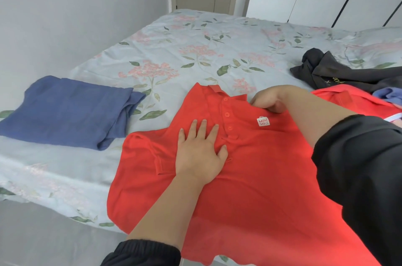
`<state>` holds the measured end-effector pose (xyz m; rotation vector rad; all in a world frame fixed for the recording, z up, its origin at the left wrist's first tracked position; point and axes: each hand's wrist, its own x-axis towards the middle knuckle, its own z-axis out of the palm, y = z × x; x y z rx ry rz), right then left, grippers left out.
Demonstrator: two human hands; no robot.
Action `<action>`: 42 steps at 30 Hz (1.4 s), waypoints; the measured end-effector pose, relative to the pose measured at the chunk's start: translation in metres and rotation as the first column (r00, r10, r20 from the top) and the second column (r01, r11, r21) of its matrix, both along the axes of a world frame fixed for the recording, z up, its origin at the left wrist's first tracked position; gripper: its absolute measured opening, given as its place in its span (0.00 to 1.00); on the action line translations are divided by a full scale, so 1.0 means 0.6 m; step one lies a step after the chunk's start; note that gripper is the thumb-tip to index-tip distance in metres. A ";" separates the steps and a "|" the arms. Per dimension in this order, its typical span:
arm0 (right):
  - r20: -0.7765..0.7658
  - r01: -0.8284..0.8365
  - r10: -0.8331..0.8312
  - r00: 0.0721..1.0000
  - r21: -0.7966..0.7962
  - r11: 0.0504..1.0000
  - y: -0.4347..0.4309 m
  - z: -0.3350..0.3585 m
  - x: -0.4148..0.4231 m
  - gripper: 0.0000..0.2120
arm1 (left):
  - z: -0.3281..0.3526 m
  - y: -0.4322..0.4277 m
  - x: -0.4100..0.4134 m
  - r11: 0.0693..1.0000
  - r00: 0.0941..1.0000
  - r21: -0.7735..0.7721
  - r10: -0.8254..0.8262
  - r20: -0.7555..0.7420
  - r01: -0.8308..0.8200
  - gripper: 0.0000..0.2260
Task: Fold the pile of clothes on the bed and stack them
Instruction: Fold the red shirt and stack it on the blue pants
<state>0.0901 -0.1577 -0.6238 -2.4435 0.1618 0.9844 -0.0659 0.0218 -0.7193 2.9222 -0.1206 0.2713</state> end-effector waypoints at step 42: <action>0.557 0.611 -0.778 0.290 0.518 0.598 -0.271 -0.068 -0.240 0.15 | 0.010 -0.174 -0.050 0.987 0.987 0.014 -0.161 0.018 0.161 0.27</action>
